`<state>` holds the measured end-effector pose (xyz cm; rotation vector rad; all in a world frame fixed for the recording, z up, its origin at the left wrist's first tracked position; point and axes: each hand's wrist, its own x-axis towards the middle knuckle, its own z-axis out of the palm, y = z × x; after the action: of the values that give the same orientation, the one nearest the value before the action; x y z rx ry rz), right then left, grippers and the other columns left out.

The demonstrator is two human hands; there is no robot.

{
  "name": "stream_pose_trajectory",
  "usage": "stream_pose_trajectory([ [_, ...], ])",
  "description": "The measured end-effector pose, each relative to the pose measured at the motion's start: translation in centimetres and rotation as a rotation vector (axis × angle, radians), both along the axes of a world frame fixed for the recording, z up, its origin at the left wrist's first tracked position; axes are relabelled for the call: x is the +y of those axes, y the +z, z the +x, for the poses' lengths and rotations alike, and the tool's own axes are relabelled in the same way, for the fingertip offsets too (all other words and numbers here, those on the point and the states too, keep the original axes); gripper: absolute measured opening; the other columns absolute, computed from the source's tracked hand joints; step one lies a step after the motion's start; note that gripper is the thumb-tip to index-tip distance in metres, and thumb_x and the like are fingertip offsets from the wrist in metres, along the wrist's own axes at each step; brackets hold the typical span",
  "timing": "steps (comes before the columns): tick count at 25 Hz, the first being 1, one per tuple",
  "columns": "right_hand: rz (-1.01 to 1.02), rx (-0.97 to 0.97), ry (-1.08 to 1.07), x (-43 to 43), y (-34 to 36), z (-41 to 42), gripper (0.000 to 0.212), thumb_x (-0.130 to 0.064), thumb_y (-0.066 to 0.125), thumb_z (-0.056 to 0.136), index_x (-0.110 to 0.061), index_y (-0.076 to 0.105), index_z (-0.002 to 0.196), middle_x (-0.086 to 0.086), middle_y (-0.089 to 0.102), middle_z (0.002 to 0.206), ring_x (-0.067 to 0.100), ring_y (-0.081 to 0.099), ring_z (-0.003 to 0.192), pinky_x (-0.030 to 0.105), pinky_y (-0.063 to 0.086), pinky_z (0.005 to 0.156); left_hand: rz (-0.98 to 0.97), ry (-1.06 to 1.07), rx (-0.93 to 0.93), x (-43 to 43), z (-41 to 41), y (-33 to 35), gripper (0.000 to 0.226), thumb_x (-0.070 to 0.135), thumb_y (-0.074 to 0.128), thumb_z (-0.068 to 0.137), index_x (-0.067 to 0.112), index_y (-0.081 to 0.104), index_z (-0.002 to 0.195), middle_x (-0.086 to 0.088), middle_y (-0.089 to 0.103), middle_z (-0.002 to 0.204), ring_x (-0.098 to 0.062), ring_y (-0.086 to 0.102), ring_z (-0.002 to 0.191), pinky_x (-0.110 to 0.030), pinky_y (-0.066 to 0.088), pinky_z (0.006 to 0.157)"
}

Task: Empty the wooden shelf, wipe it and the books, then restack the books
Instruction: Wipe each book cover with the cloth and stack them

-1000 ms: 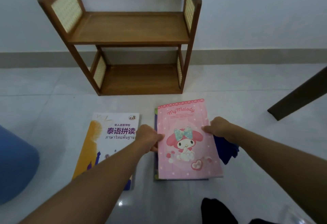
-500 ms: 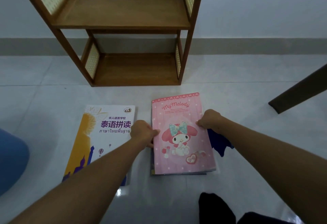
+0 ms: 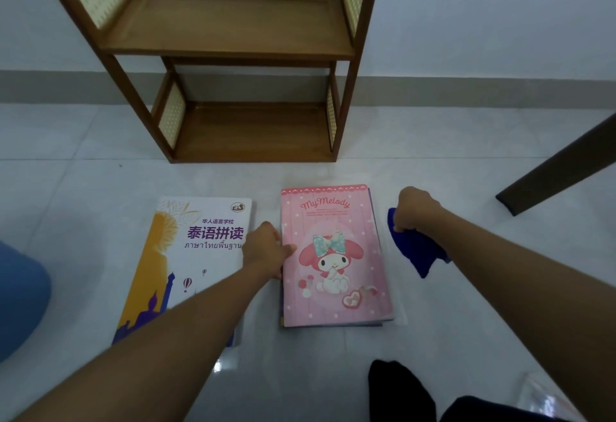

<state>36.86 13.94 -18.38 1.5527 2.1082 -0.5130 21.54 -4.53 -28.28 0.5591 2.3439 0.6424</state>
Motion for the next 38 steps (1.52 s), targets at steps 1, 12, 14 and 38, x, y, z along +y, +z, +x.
stream_pose_trajectory([
  [1,0.028,0.085,-0.023,-0.4,0.2,-0.8,0.023,-0.004,0.066,0.085,-0.005,0.044,0.079,0.008,0.049,0.078,0.019,0.05,0.068,0.026,0.042,0.061,-0.009,-0.021,0.038,-0.2,-0.3,0.3,0.032,0.031,0.075,0.08,0.012,0.052,0.094,-0.009,0.065,0.085,-0.028,0.068,0.068,-0.041,0.059,0.066],
  [12,-0.505,0.811,-0.096,-10.5,1.9,-12.5,0.032,-0.002,0.071,0.081,-0.021,0.065,0.106,0.003,0.053,0.125,0.027,0.053,0.11,0.04,0.053,0.088,0.103,-0.14,-0.023,-5.3,-11.2,12.7,0.012,0.022,0.046,0.098,0.013,0.054,0.101,-0.01,0.068,0.089,-0.024,0.066,0.063,-0.035,0.057,0.056],
  [14,-0.425,0.793,0.085,-12.8,1.1,-14.1,0.036,-0.003,0.067,0.085,-0.02,0.063,0.117,0.003,0.053,0.128,0.023,0.053,0.107,0.034,0.051,0.083,0.074,-0.146,-0.014,-7.0,-12.3,13.4,0.012,0.021,0.045,0.099,0.012,0.054,0.102,-0.009,0.068,0.091,-0.024,0.066,0.065,-0.032,0.056,0.054],
  [38,0.161,0.374,0.857,-21.6,-13.5,-24.0,0.059,-0.03,0.026,0.103,-0.017,-0.003,0.153,0.006,-0.012,0.161,0.034,-0.012,0.146,0.052,-0.002,0.116,-0.177,-0.364,0.065,-23.1,-15.5,-1.7,0.08,0.029,0.061,0.091,0.022,0.011,0.152,-0.015,0.03,0.15,-0.028,0.033,0.136,-0.039,0.037,0.108],
])
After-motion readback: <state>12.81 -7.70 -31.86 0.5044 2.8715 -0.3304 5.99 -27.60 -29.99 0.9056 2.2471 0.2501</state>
